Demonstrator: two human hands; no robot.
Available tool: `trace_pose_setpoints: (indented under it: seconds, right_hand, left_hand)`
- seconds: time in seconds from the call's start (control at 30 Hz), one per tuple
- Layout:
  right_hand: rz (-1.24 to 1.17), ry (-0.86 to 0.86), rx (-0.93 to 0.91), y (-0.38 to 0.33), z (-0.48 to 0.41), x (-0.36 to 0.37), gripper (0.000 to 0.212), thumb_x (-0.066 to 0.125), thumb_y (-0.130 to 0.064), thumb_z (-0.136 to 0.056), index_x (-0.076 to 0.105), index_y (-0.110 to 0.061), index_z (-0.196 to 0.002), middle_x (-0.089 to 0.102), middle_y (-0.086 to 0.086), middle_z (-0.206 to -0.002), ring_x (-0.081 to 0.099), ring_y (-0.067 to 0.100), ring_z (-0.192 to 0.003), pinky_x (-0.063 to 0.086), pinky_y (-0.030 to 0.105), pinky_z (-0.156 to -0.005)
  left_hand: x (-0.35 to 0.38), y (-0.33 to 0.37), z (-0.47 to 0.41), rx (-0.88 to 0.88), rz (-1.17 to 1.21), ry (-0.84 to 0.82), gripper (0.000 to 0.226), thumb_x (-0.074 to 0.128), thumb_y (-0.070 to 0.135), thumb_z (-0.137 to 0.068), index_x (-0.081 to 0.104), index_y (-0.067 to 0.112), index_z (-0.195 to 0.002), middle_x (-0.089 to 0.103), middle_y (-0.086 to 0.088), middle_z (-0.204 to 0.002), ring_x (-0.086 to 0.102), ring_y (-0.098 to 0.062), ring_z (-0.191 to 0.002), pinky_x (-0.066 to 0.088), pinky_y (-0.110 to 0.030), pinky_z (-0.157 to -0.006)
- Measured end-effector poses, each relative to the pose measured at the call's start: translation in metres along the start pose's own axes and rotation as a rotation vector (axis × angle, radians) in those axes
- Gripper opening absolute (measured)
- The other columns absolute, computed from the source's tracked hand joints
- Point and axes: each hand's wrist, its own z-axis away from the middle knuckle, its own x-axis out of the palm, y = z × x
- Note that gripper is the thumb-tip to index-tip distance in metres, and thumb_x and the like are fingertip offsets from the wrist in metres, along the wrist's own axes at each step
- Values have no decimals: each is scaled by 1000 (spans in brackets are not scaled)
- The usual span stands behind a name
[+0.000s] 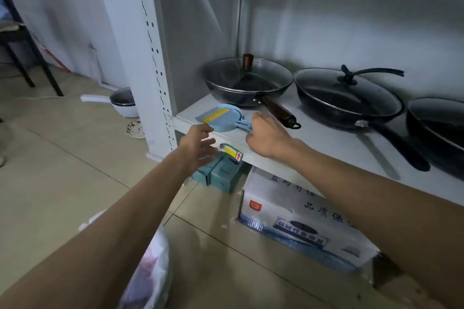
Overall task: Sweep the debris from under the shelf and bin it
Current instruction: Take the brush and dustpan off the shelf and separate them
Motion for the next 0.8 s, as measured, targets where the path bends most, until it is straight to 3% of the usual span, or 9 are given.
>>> trace_pose_setpoints:
  seconds: [0.23, 0.4, 0.57, 0.8]
  right_hand:
    - [43, 48, 63, -7, -37, 12, 42, 58, -21, -88, 49, -3, -125, 52, 17, -128, 52, 32, -117, 45, 37, -88]
    - [10, 40, 113, -6, -55, 21, 39, 62, -22, -87, 54, -7, -122, 56, 14, -124, 55, 31, -115, 47, 37, -87]
    - [21, -17, 93, -8, -65, 30, 40, 63, -33, -84, 58, -13, -118, 62, 11, -116, 56, 30, -109, 48, 37, -89]
    - [-115, -15, 168, -8, -75, 32, 38, 64, -18, -86, 52, -11, -122, 59, 12, -121, 58, 33, -109, 46, 37, -80]
  left_hand:
    - [-8, 4, -19, -72, 307, -11, 44, 55, 24, -90, 50, 4, -130, 59, -14, -126, 59, -33, -114, 51, -41, -92]
    - [-1, 5, -27, -91, 469, -30, 49, 56, 25, -90, 47, 4, -133, 56, -16, -131, 56, -35, -119, 49, -42, -98]
    - [9, 9, -32, -72, 473, -3, 45, 57, 28, -88, 52, 5, -126, 60, -15, -122, 60, -32, -110, 53, -40, -88]
    - [13, 10, -37, -69, 455, 10, 43, 53, 27, -89, 52, 4, -126, 60, -16, -122, 59, -32, -109, 52, -41, -89]
